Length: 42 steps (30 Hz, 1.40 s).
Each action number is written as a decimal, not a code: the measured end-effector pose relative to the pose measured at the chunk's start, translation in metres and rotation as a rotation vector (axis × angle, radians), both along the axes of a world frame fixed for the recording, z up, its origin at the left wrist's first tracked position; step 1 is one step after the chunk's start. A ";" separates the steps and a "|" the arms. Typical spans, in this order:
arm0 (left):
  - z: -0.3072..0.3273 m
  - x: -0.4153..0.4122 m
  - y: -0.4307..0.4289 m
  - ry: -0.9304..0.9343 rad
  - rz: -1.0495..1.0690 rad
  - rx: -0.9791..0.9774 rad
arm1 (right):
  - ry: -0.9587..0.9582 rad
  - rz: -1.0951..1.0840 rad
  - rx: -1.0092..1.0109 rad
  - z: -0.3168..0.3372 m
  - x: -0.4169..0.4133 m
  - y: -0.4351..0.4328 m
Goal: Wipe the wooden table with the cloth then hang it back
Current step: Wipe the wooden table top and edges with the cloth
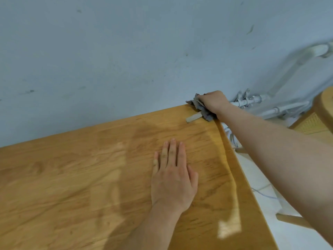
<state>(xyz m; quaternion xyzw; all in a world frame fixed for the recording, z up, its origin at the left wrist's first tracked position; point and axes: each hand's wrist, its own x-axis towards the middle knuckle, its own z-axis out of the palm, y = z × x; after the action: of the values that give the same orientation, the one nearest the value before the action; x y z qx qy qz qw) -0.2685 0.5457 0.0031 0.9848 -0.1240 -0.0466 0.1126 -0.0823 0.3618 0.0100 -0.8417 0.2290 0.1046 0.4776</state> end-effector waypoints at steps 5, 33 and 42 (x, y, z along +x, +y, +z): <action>0.005 0.002 -0.002 0.004 0.001 0.026 | -0.016 -0.057 0.105 -0.002 -0.039 -0.006; 0.005 0.007 -0.004 -0.033 0.045 0.037 | 0.169 0.039 -0.273 0.001 -0.301 -0.010; 0.013 -0.006 -0.008 0.014 0.004 0.045 | 0.331 -0.087 -0.298 0.011 -0.453 -0.004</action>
<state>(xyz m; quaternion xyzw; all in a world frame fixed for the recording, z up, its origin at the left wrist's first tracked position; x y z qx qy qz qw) -0.2746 0.5373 0.0159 0.9870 -0.1201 -0.0563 0.0912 -0.5349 0.3578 0.0210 -0.8637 0.3532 0.1857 0.3078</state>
